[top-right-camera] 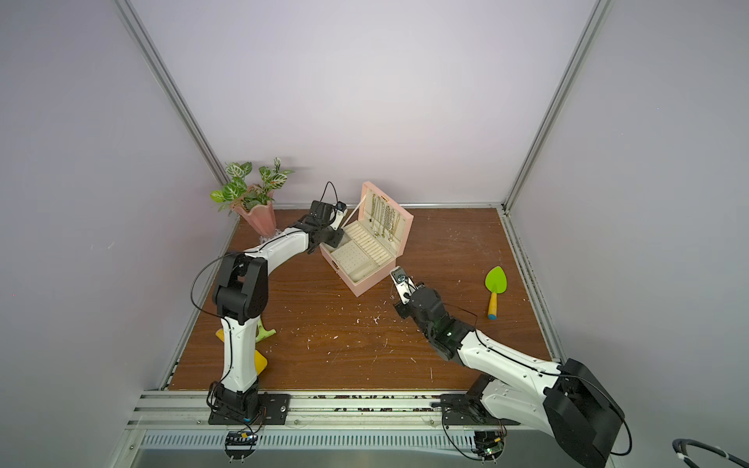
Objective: Put jewelry chain into jewelry box
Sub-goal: Move the jewelry box to the center of the board.
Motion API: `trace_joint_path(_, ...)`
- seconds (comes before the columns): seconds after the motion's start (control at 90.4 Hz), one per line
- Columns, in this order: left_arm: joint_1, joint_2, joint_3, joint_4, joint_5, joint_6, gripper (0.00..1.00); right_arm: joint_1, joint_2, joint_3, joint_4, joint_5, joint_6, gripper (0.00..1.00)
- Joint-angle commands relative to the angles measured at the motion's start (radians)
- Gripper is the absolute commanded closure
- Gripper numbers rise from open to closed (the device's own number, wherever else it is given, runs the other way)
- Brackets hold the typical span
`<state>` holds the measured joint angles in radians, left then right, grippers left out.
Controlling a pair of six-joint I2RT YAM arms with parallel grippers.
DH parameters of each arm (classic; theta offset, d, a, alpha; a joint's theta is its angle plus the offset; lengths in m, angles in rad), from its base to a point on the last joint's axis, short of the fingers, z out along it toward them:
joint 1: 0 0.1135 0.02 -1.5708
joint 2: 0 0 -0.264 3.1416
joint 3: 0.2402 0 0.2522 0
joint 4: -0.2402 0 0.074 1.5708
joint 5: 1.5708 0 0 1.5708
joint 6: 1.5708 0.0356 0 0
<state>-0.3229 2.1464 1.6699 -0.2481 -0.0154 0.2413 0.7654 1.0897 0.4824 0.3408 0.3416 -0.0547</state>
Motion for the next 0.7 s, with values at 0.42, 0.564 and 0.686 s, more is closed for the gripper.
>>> trace_joint_path(0.42,0.009,-0.137,-0.281,0.041,0.041,-0.091,0.96,-0.002,-0.134,0.020,-0.035,0.024,0.003,0.99)
trace_joint_path(0.564,-0.014,-0.254,-0.431,0.088,0.029,-0.142,0.97,-0.001,-0.174,0.031,-0.072,0.030,-0.007,0.99)
trace_joint_path(0.686,-0.069,-0.357,-0.555,0.107,-0.036,-0.186,0.97,-0.001,-0.205,0.036,-0.089,0.030,-0.019,0.99)
